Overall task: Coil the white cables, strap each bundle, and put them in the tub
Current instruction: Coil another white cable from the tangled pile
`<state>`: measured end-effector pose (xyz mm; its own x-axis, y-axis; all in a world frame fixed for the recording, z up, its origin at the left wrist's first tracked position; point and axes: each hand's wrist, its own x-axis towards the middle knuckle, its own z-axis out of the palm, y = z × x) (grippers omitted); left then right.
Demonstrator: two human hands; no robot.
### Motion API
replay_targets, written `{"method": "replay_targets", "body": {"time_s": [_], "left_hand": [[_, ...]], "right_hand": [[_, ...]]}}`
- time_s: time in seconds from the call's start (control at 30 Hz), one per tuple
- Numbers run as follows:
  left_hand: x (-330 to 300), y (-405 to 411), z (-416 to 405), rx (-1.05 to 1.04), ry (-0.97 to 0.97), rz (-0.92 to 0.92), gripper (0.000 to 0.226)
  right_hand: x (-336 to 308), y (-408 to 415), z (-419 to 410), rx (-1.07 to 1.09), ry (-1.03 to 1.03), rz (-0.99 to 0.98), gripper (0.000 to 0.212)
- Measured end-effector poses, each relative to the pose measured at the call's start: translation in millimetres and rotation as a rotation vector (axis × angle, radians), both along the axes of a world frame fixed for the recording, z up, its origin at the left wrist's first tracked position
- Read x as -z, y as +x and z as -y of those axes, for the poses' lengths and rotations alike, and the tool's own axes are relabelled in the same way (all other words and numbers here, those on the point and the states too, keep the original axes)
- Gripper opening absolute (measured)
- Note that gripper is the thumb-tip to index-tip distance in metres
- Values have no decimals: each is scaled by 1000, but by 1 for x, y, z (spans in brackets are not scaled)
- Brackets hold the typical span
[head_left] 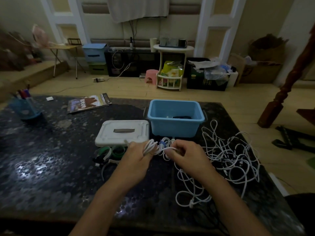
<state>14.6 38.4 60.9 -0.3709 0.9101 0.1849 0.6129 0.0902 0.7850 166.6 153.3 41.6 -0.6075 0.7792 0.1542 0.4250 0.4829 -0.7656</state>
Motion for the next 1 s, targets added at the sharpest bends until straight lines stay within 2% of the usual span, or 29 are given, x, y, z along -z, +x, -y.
{"method": "replay_targets", "body": {"time_s": [0.07, 0.13, 0.27, 0.33, 0.47, 0.6, 0.67, 0.77, 0.9, 0.93, 1.0], "left_hand": [[-2, -3, 2, -74, 9, 57, 46], [-2, -9, 2, -101, 28, 196, 52], [-5, -13, 2, -107, 38, 527, 43], [-6, -8, 1, -99, 4, 636, 35], [-5, 0, 0, -121, -38, 579, 42], [-7, 1, 1, -98, -36, 696, 57], [-7, 4, 1, -86, -60, 693, 62], [-4, 9, 0, -98, -60, 573, 59], [-4, 9, -1, -61, -30, 500, 48], [-4, 10, -1, -70, -29, 485, 42], [-5, 9, -2, -137, -34, 441, 45]], "right_hand": [[1, 3, 0, -93, 85, 86, 24], [4, 6, -2, -149, 114, 122, 26], [0, 9, -3, -128, 39, 13, 25], [-6, 7, 3, -129, 39, -53, 22], [-10, -6, 28, -208, 112, -59, 13], [-6, -15, 40, -211, 176, -16, 13], [-6, -17, 43, -222, 190, 0, 13], [-7, -19, 50, -248, 215, -10, 12], [-7, -19, 49, -198, 255, -7, 14], [-7, -19, 49, -190, 266, -13, 13], [-9, -18, 49, -193, 305, -10, 14]]}}
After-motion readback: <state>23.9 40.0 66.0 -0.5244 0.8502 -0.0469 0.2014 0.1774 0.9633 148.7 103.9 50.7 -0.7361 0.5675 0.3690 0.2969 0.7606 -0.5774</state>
